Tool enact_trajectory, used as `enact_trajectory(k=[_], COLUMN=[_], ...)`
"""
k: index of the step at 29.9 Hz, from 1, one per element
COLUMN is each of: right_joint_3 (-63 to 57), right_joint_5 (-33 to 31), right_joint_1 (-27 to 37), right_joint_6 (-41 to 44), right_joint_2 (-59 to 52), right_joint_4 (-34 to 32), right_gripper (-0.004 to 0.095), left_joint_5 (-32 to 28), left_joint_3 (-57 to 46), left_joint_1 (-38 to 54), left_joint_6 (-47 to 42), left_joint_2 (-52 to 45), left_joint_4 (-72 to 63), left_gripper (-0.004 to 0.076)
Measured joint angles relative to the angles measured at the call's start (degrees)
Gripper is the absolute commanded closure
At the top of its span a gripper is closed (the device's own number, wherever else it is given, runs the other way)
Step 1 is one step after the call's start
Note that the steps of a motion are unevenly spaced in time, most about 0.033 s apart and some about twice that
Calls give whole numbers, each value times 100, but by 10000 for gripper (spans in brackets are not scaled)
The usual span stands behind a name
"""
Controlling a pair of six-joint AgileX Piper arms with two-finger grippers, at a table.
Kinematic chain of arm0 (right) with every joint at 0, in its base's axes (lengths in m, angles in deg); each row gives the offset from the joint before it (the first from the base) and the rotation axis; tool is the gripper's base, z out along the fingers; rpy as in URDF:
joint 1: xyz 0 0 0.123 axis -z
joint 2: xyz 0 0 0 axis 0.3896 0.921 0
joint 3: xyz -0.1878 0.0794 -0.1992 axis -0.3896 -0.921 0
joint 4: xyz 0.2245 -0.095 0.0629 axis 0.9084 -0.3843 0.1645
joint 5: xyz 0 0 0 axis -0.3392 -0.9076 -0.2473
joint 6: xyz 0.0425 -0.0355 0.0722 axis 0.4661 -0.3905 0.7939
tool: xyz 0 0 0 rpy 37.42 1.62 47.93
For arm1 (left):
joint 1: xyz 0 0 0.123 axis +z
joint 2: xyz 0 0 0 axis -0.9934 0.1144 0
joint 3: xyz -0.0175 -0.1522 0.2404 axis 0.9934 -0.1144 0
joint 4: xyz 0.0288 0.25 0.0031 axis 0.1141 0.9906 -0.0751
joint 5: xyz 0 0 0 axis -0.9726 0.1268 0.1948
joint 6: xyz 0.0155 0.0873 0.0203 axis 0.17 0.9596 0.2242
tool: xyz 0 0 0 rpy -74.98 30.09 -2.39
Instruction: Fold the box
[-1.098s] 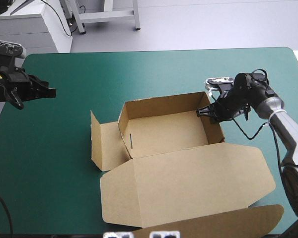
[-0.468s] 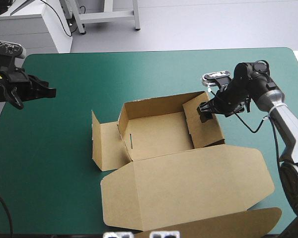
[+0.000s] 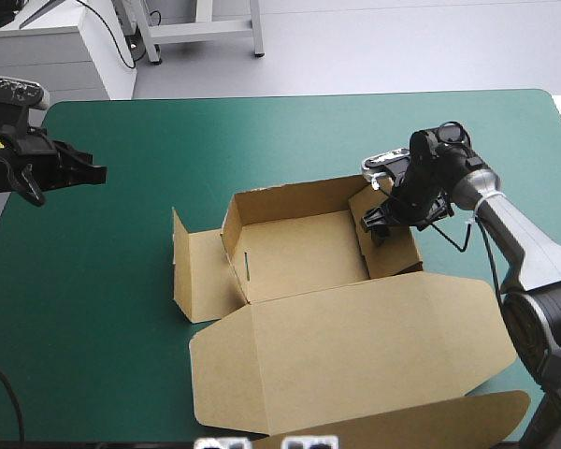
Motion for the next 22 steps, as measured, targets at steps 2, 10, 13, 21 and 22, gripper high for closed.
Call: enact_trajectory(k=[2, 10, 13, 21, 22], right_joint_3=[0, 6, 6, 27, 50], right_joint_5=[0, 0, 5, 18, 18], right_joint_1=[0, 0, -2, -2, -2], right_joint_6=[87, 225, 230, 249, 244], right_joint_2=[125, 382, 382, 346, 320], right_joint_4=[-8, 8, -49, -92, -111], right_gripper=[256, 929, 927, 926, 926], left_joint_5=[0, 0, 0, 0, 0], left_joint_3=[0, 0, 0, -6, -6], left_joint_1=[0, 0, 0, 0, 0], left_joint_6=[0, 0, 0, -6, -6], left_joint_2=[0, 0, 0, 12, 17], left_joint_4=[-5, -17, -17, -75, -82], left_gripper=[733, 733, 733, 733, 733])
